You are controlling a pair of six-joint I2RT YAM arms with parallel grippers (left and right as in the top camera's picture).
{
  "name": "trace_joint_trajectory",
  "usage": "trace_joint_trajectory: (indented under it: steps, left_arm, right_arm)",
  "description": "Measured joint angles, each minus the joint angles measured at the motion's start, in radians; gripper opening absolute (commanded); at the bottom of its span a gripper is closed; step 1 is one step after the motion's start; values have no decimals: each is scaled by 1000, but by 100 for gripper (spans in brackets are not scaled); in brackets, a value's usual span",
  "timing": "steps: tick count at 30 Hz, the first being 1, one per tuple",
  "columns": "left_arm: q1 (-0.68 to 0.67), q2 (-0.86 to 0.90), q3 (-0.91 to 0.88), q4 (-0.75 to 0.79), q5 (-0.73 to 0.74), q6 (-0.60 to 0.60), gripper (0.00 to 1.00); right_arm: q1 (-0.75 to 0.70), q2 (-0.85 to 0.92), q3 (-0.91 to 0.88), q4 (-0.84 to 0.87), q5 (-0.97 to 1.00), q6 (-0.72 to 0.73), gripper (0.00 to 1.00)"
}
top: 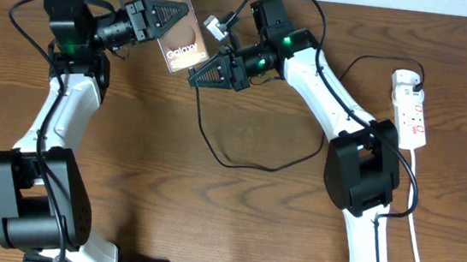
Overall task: Plug charger to phone and switch on socket
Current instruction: 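Push the plug into the phone's bottom port with the right gripper, then release the plug and raise the right gripper toward the power strip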
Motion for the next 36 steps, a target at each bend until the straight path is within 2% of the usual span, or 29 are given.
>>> trace_joint_trajectory:
  steps: [6, 18, 21, 26, 28, 29, 30, 31, 32, 36]
  left_arm:
    - [0, 0, 1, 1, 32, 40, 7]
    - [0, 0, 2, 1, 44, 48, 7]
    - [0, 0, 2, 0, 47, 48, 7]
    - [-32, 1, -12, -23, 148, 49, 7]
    - [-42, 1, -13, -21, 162, 51, 8]
    - [-43, 1, -13, -21, 172, 48, 7]
    - [-43, 1, -13, -22, 183, 48, 7]
    - [-43, 1, -13, -23, 189, 47, 7]
    - [-43, 1, -13, -23, 194, 47, 8]
    - [-41, 1, -13, -23, 204, 47, 7]
  right_arm:
    - [-2, 0, -1, 38, -3, 57, 1]
    - [-5, 0, -2, 52, -11, 101, 1]
    - [-6, 0, -2, 52, -12, 105, 15]
    - [-11, 0, 8, 78, -29, 129, 36]
    - [-13, 0, 9, 76, -30, 137, 56]
    - [-14, 0, 9, 79, -29, 140, 74]
    - [-14, 0, 9, 80, -27, 137, 86]
    - [-16, 0, 9, 79, -29, 140, 94]
    - [-18, 0, 9, 80, -30, 143, 99]
    - [-19, 0, 10, 82, -30, 146, 99]
